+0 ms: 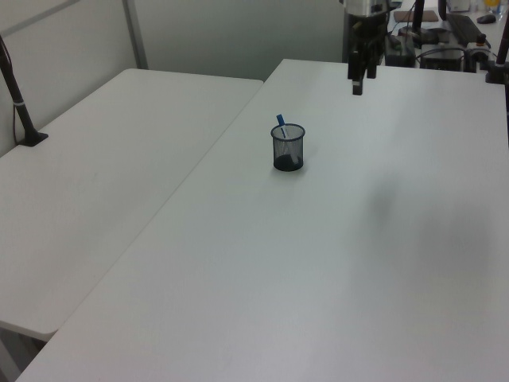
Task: Remove the marker
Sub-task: 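Move the open gripper down over the black mesh cup's marker, then close the gripper on the blue-capped marker inside the cup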
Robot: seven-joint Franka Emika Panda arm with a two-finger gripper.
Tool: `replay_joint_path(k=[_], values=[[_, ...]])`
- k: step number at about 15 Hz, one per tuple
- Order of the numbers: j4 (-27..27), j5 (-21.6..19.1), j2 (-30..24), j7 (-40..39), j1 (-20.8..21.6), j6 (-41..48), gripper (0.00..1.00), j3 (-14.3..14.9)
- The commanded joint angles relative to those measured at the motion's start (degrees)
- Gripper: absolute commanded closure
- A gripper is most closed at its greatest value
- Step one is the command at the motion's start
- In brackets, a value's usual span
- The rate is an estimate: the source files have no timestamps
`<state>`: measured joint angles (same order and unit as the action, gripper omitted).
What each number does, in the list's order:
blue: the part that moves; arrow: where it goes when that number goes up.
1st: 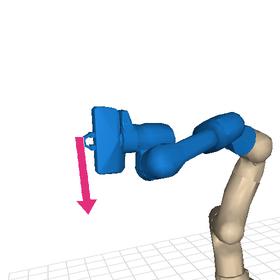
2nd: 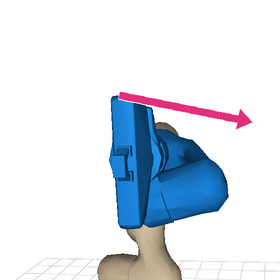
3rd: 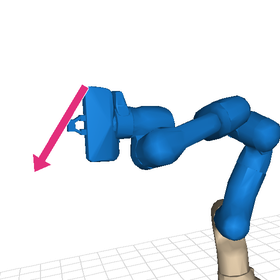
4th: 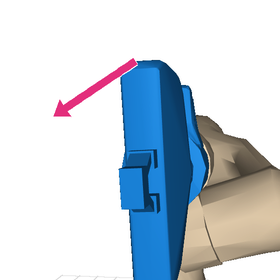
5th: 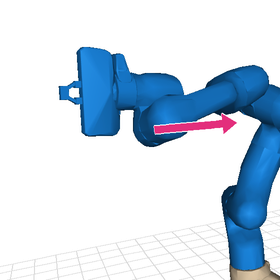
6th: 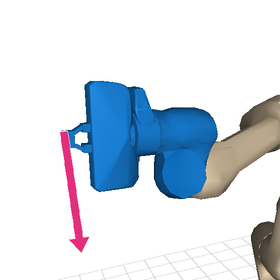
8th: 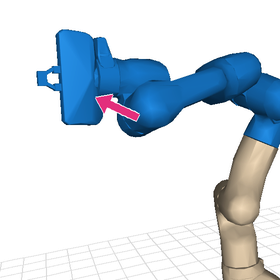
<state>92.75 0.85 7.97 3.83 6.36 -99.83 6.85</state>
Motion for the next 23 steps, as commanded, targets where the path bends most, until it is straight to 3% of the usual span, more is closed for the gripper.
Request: replay_joint_path(k=[1, 5, 12, 15, 23], values=[[-3.1, -2.2, 4.6, -0.8, 1.1, -7.3, 0.00, 1.5], [-4.8, -4.5, 9.4, 3.6, 1.7, -17.8, 0.00, 2.5], [-6.5, -4.5, 15.4, 13.6, 1.8, -33.0, 0.00, 2.6], [-6.5, -4.2, 18.1, 14.6, 2.2, -39.3, 0.05, 2.7], [-10.9, -3.5, 23.9, 14.3, 2.1, -41.0, 0.21, 5.5]])
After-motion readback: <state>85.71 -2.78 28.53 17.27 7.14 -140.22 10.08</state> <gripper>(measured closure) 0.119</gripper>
